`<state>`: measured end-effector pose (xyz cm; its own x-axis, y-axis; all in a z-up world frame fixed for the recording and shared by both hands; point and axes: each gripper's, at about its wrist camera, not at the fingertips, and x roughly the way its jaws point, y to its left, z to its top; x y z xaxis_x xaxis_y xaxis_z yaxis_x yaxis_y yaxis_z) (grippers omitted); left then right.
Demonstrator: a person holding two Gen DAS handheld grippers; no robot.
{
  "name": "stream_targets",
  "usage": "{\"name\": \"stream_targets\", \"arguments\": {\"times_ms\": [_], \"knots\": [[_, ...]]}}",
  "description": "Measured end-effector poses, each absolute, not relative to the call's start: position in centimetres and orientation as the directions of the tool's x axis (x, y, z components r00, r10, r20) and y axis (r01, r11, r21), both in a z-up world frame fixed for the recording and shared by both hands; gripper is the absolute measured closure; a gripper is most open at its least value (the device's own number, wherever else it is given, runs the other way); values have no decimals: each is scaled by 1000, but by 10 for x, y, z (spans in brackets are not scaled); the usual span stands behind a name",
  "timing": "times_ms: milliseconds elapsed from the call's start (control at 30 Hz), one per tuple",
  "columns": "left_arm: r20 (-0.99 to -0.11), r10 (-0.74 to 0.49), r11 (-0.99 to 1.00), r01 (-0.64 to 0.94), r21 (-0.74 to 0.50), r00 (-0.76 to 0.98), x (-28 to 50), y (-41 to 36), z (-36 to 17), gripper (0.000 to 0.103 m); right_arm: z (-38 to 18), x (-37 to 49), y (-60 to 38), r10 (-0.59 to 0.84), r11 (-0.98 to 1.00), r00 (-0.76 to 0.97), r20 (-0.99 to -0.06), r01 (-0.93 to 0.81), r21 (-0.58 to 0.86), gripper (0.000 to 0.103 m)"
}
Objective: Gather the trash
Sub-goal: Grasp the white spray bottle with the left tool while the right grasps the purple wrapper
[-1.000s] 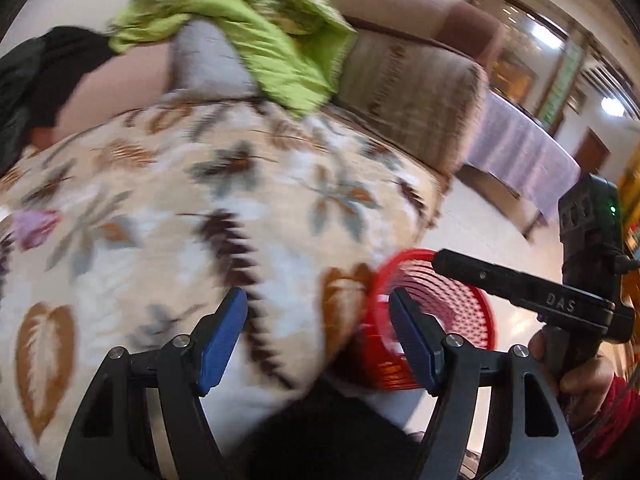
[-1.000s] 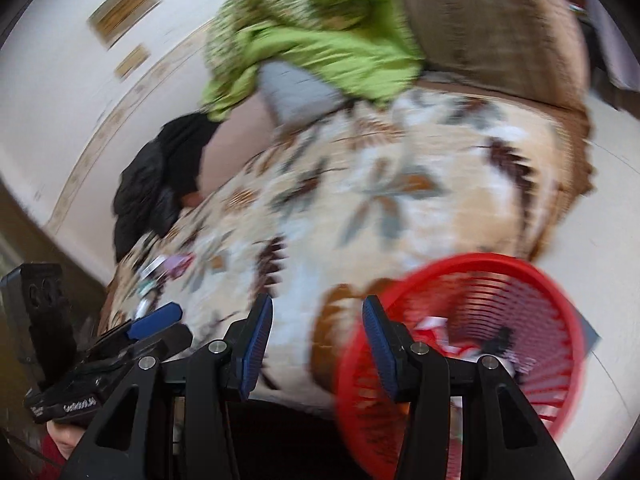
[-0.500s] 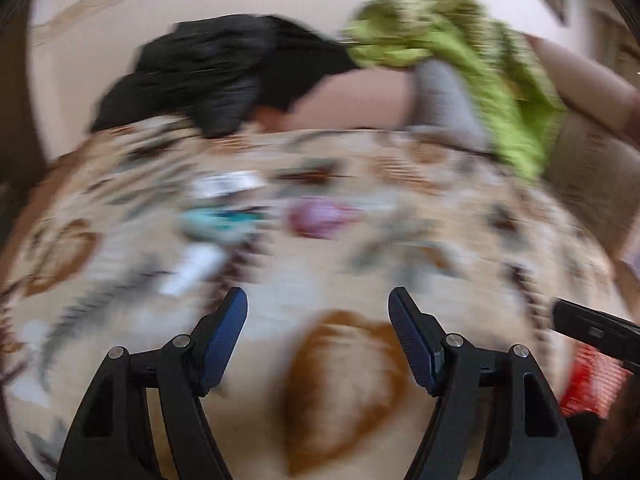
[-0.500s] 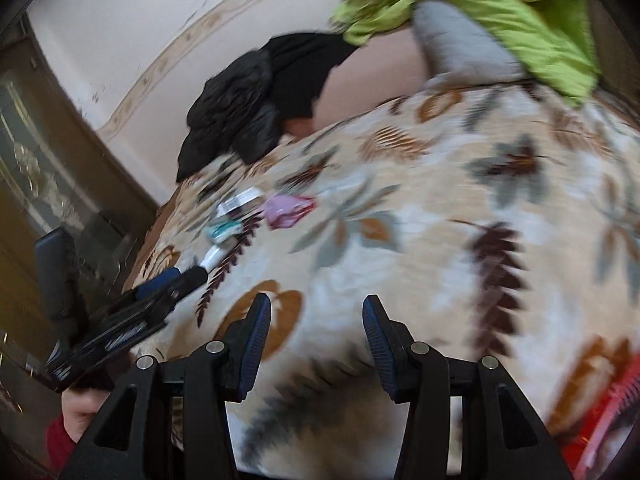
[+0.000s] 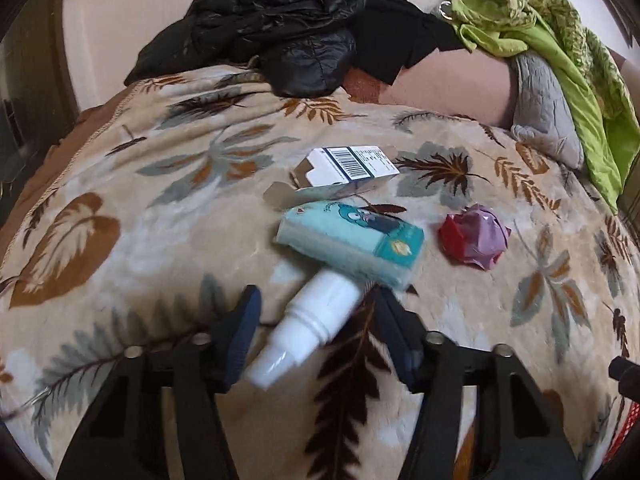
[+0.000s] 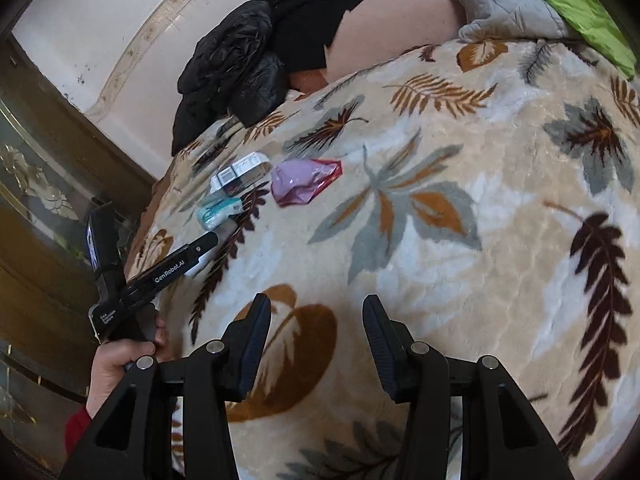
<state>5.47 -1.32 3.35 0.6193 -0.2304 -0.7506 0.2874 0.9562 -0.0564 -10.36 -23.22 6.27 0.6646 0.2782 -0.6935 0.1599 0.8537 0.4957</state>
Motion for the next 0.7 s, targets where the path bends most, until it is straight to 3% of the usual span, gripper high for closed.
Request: {"name": "stream_targets", "arguments": {"times_ms": [200,333,467,700], "knots": [[-755,-196,961,274,-22,625,51,-20,32,65,75,-55,-231,279,881,657,-700,115,459,50],[-755,-210,962,269,-46,620,45,-12,38,67,84,-7,-206,251,949,648,-719,-18,315,32],[-747,-206,971,227,-75,632,47,4,44,67,72,32,-184,175,984,635,-752,-81,160,31],[-734,-204,977,186,-107,648,51,20,51,69,36,78,-178,85,996,591,-802,-55,66,32]]}}
